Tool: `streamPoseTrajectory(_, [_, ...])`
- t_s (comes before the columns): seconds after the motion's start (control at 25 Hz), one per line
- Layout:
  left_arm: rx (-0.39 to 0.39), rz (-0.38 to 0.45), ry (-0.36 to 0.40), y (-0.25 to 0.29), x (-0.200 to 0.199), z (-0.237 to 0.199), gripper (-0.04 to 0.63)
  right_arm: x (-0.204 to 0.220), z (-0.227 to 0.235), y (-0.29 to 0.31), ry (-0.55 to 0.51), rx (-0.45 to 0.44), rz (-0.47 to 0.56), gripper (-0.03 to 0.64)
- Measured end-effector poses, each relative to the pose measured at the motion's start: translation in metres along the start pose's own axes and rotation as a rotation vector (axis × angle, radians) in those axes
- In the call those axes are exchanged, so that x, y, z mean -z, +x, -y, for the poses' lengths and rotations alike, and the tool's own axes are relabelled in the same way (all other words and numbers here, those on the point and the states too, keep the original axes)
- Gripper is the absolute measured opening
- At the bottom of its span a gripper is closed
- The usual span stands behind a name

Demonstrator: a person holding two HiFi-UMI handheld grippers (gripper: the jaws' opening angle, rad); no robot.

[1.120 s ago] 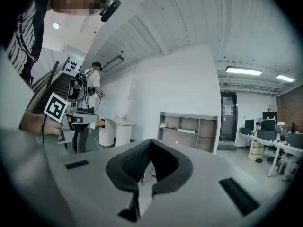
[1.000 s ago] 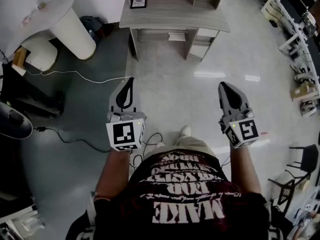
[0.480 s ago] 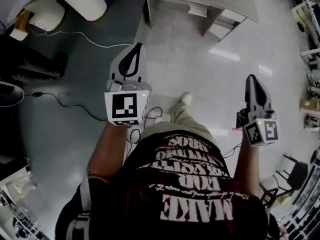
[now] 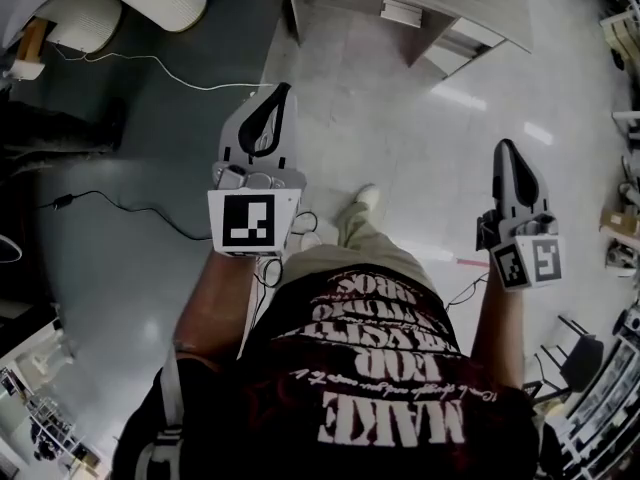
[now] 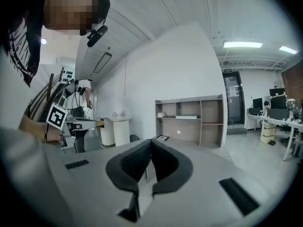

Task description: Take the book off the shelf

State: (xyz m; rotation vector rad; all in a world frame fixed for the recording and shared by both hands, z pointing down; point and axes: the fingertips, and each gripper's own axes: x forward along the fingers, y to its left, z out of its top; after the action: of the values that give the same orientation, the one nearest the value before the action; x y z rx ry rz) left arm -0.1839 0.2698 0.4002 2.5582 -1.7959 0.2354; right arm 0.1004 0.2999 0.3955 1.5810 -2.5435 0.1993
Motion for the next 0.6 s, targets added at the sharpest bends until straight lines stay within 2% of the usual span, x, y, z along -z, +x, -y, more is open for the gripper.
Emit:
streamPoseTrajectory(0.12, [0.001, -0.021, -0.007, 0.021, 0.002, 0.002, 0.008, 0.006, 0.016, 0.016, 0.008, -0.013, -0.019, 0.003])
streamPoseTrajectory(0.32, [0.011, -0.024, 0.023, 0.048, -0.008, 0.012, 0.008, 0.01, 0.036, 0.025, 0.024, -0.027, -0.029, 0.003])
streamPoseTrajectory(0.6, [0.032, -0.021, -0.004, 0.089, -0.025, 0.03, 0.008, 0.003, 0.071, 0.033, 0.073, -0.034, 0.002, 0.003])
